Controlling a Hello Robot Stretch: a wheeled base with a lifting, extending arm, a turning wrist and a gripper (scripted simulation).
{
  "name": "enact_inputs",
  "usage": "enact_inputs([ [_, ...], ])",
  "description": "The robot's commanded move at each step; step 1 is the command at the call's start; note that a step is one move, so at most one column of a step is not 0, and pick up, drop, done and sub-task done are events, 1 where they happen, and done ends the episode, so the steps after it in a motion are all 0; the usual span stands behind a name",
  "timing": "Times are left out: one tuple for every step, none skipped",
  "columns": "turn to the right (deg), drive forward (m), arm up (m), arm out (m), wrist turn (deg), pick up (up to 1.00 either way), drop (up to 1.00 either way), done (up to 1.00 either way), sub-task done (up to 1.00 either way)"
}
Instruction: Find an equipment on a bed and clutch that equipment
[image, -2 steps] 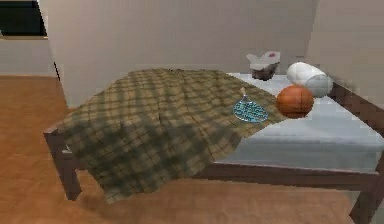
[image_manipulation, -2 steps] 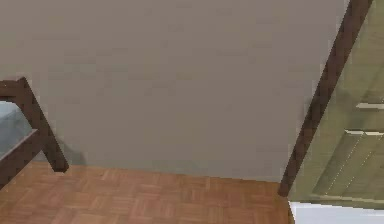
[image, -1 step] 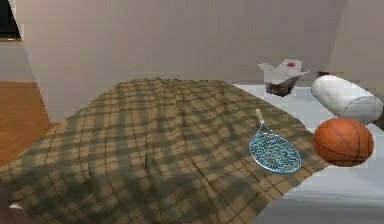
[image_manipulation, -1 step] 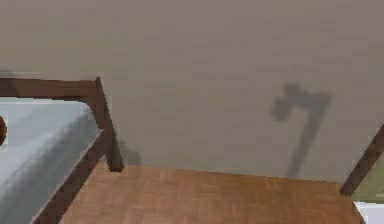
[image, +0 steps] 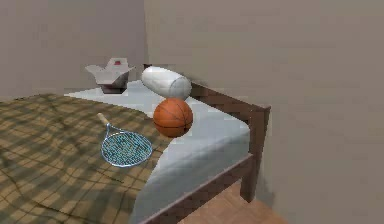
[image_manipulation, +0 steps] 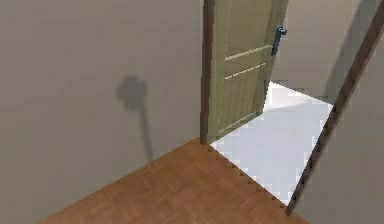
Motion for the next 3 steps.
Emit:
enact_inputs([
  [24.0, 0.00, 0.00, 0.00, 0.0, 0.00, 0.00, 0.00, 0.00],
  [0.0, 0.30, 0.00, 0.00, 0.0, 0.00, 0.00, 0.00, 0.00],
  [-45.0, 0.00, 0.00, 0.00, 0.0, 0.00, 0.00, 0.00, 0.00],
])
